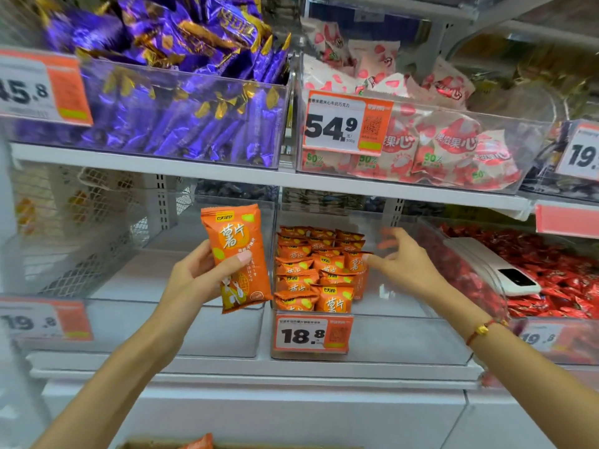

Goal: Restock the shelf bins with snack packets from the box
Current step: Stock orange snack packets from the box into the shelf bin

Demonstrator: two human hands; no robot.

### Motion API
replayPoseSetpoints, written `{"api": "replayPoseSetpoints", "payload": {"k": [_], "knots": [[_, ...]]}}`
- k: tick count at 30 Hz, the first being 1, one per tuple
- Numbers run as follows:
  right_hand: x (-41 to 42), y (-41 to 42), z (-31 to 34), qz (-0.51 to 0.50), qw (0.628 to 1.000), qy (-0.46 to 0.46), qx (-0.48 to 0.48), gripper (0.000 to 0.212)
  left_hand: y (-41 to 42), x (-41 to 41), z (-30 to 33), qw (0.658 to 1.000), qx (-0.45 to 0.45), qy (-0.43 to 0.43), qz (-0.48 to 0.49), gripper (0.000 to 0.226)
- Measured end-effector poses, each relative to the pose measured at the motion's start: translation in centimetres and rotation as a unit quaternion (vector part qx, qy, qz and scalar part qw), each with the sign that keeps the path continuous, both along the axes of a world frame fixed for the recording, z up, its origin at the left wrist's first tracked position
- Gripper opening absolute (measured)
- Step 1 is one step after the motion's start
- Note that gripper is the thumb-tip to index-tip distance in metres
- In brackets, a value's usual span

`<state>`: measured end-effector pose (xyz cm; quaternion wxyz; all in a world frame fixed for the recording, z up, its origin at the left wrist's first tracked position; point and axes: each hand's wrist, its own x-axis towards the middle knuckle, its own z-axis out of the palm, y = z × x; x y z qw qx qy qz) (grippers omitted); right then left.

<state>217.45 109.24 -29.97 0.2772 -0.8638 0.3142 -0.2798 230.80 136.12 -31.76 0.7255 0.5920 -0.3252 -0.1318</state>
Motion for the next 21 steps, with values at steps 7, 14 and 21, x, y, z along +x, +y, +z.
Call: {"api": "replayPoseSetpoints", "payload": {"k": [7, 14, 21], "knots": [[-3.0, 11.5, 4.5, 0.287, 0.944, -0.106, 0.124, 0.040, -2.0, -4.1, 1.7, 0.984, 0.042, -0.170, -0.020, 0.044], [-5.0, 7.7, 4.5, 0.173, 0.961, -0.193, 0.094, 0.032, -2.5, -1.7, -0.2, 0.928, 0.140, -0.339, 0.069, 0.078], [-5.3, -1.7, 0.6, 0.030, 0.997, -0.076, 0.000, 0.027, -1.7, -0.1, -2.4, 0.886, 0.326, -0.321, 0.070, 0.096]]}}
